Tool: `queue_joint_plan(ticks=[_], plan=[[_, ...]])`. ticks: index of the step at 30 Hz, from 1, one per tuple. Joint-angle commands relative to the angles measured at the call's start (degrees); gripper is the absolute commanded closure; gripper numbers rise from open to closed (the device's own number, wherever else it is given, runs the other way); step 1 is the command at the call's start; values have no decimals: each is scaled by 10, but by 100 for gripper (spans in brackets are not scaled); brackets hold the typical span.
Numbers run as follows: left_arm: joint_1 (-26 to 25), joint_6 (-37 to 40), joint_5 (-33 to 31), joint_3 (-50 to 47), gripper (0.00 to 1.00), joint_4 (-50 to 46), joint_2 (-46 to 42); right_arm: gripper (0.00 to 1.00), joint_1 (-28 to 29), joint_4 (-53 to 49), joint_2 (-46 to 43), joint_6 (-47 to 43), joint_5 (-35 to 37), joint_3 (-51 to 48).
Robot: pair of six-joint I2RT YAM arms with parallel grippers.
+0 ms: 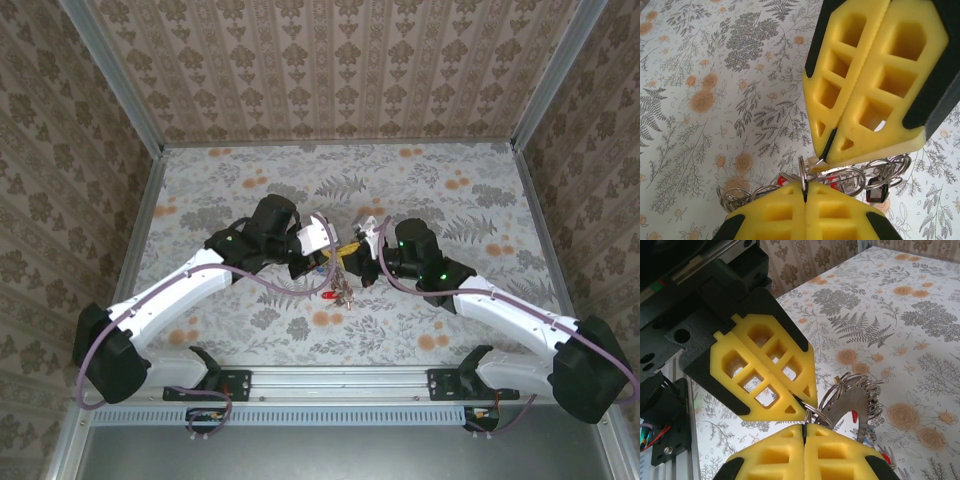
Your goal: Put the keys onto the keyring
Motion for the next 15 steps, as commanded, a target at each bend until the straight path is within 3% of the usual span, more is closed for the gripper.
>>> queue_joint_plan(ticks=[1, 7, 10, 15], plan=[[-7, -11, 19, 9, 100, 21, 3, 100, 3, 52, 7, 16, -7, 1], [-4, -11, 14, 10, 100, 15, 5, 100, 3, 52, 5, 12, -8, -5], [8, -4, 53, 13, 100, -2, 7, 100, 3, 48, 7, 6, -8, -3], [21, -6, 60, 15, 100, -13, 8, 100, 3, 53, 20, 7, -39, 4]])
